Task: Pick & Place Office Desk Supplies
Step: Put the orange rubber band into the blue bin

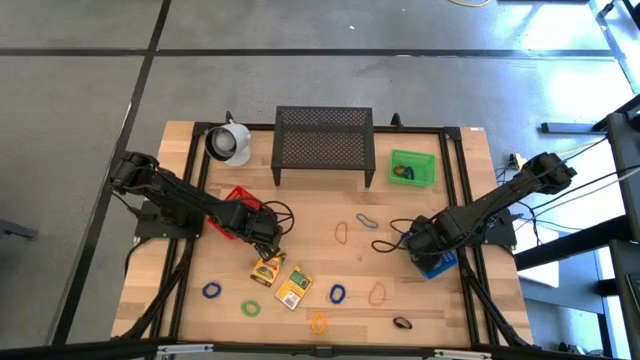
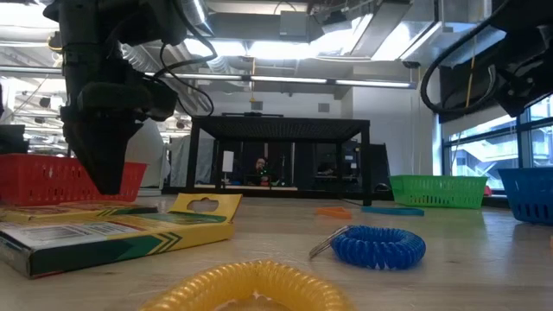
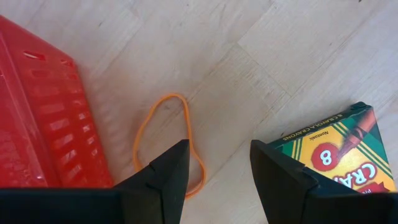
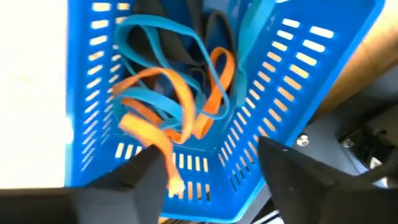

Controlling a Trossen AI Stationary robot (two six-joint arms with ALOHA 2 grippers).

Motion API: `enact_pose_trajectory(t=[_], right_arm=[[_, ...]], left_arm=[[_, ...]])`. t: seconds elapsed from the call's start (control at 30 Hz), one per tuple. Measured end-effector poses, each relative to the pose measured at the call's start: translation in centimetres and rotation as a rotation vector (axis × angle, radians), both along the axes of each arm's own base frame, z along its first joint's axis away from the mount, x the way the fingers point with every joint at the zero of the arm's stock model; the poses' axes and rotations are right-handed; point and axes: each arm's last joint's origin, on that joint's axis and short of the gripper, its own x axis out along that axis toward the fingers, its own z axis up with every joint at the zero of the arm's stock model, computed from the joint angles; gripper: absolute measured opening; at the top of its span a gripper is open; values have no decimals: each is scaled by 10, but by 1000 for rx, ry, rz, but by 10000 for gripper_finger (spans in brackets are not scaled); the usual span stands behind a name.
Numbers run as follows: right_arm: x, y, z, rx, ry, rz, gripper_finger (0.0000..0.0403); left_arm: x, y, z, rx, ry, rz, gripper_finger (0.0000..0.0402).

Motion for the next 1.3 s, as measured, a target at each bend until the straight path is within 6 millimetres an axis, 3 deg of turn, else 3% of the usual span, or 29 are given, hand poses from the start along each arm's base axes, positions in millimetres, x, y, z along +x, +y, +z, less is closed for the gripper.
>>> enact_pose_trajectory(t=[0.17,0.3,0.63,0.97,1.3], right_arm=[[-2,-1,7,34,-41,3,304],[-3,-3,23,48,-135,6,316],[-14,-11,50,88,-349,-36,292],[1,-9,78,119,-820,-2,256],[2,-8,80,103,-859,49,236]], left_arm=[[0,0,0,0,0,-1,164],[0,0,0,0,0,-1,164],[0,0,0,0,0,-1,164],[0,2,0,19,-4,24,164],[-4,2,-3,1,47,91,164]])
